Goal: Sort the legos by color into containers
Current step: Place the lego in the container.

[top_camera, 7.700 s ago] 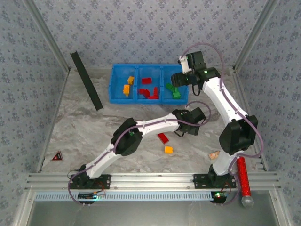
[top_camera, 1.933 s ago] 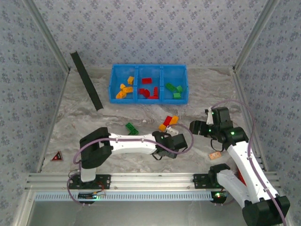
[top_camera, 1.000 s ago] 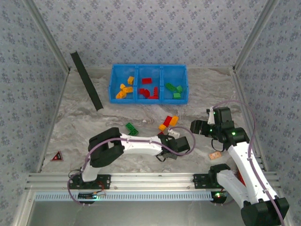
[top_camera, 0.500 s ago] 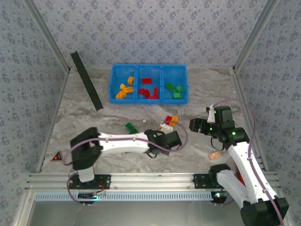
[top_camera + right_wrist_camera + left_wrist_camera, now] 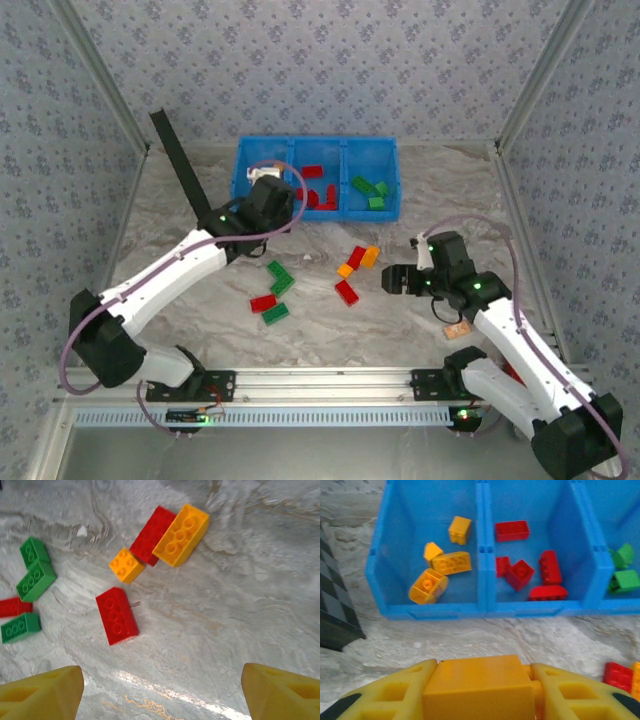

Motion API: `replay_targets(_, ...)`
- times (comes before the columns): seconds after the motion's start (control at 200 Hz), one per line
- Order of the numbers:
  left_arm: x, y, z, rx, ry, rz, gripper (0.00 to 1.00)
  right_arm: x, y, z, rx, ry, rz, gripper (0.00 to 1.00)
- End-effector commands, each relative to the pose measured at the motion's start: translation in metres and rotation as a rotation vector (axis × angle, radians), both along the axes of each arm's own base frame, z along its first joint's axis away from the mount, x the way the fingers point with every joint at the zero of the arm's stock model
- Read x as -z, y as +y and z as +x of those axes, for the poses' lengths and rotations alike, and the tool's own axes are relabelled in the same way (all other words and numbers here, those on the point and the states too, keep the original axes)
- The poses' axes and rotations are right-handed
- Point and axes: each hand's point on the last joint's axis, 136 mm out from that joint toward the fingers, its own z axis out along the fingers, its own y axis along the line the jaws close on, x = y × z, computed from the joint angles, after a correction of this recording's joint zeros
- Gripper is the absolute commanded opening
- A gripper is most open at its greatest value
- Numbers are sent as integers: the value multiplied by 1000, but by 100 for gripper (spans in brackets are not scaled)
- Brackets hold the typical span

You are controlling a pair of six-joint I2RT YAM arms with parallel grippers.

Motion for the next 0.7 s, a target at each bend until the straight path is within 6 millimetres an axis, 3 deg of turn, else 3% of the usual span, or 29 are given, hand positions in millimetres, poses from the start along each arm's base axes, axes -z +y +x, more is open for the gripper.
replay_targets(0.0,-6,15,24,-25,-39,-12,37,6,9,5,-25,-21,-51,84)
replay_targets(0.295,32,47,100,-103,73,-147,38,10,41,7,-147,-44,-171,83)
replay_targets(0.695,104,36,193,-100,211,-122,38,22,69,13,-212,-6,-171,85)
